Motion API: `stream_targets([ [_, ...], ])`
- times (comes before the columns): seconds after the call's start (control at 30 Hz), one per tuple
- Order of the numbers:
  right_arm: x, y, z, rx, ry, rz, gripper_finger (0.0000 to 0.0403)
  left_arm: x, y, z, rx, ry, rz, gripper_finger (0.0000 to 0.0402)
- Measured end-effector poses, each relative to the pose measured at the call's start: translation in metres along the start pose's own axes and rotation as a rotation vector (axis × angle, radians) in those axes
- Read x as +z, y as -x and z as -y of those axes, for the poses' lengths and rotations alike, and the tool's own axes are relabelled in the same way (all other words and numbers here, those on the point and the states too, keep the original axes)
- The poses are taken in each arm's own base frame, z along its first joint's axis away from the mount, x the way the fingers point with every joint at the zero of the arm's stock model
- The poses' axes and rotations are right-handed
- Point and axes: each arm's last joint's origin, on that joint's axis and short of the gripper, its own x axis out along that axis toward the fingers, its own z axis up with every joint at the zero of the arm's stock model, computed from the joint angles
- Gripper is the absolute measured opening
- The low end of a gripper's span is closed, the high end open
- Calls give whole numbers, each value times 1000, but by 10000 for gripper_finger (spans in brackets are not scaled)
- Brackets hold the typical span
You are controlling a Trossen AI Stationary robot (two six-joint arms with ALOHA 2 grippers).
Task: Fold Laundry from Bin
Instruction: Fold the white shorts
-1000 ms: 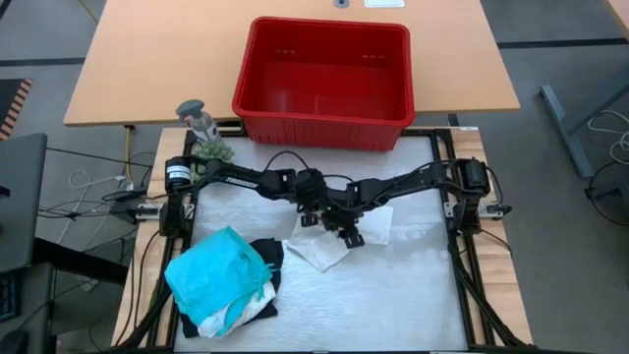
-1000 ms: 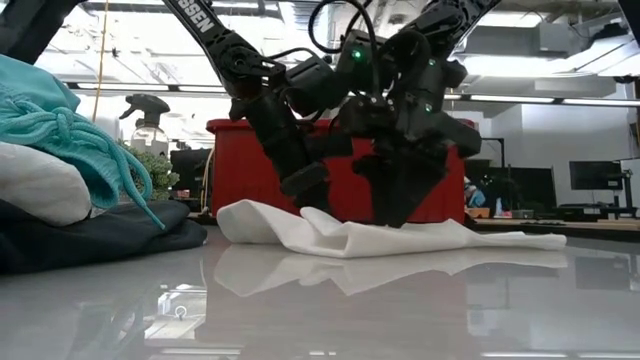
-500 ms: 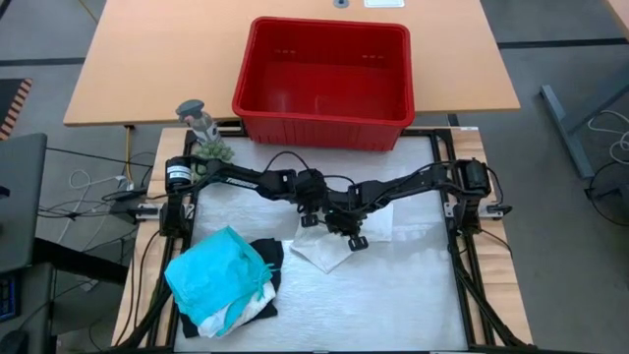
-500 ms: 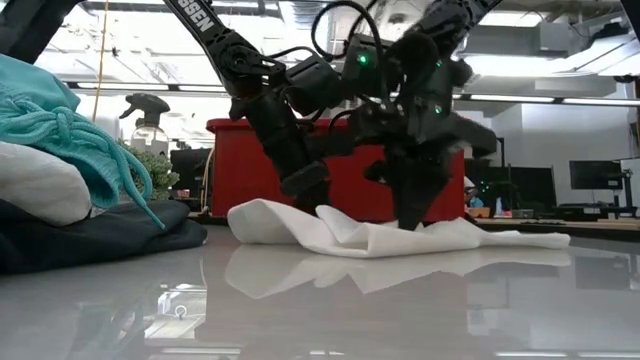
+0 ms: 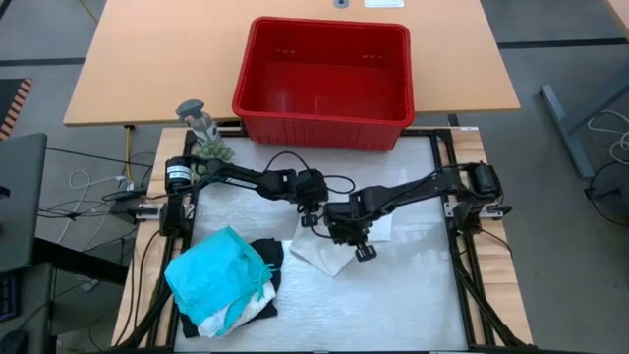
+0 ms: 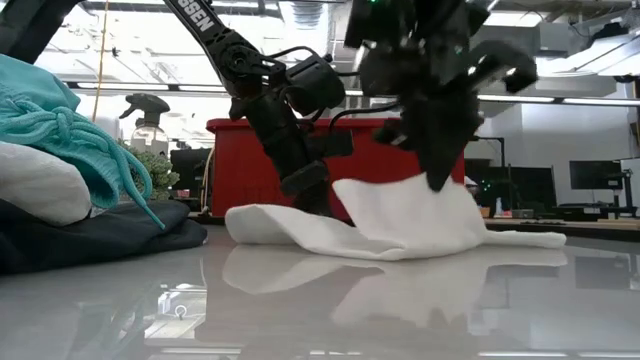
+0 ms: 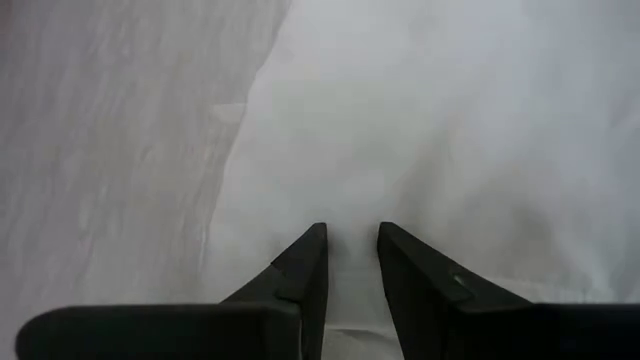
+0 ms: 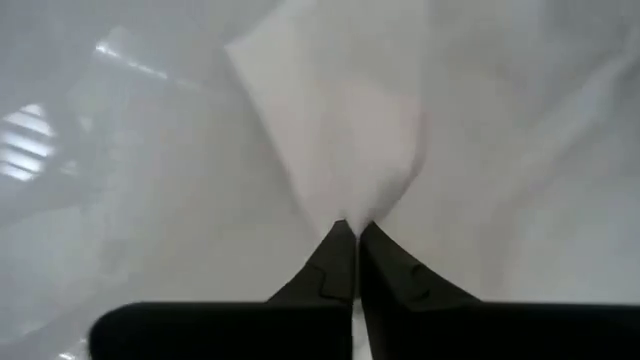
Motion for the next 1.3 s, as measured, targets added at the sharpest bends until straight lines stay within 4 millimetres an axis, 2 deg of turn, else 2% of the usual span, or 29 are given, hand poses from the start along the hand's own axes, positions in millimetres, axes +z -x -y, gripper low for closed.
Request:
stream_targets([
  [0.13,-7,10,-20,60,1,-50,65,0,0,0,0,11,0,82],
  [0.27,-17,16,-45,87,51,-94,68,0,0,0,0,12,0,82],
  [0.53,-34,-6,-82,117,72,-212,70,0,0,0,0,14,0,82],
  [0.73,-42,-17,-92,117,20,-231,71,2,3,0,-7,-16,-2,83],
  [0.93,-36,-18,-94,115,-16,-171,71,21,26,-4,-22,-135,59,103],
  [1.07,-31,-18,-94,112,-65,-126,67,24,37,-5,-31,-145,23,134],
  [1.13,-28,-19,-94,115,-70,-93,62,29,49,-6,-46,-116,16,149],
  [1.3,-23,-16,-99,127,-67,-36,49,34,84,-3,-420,-73,84,161],
])
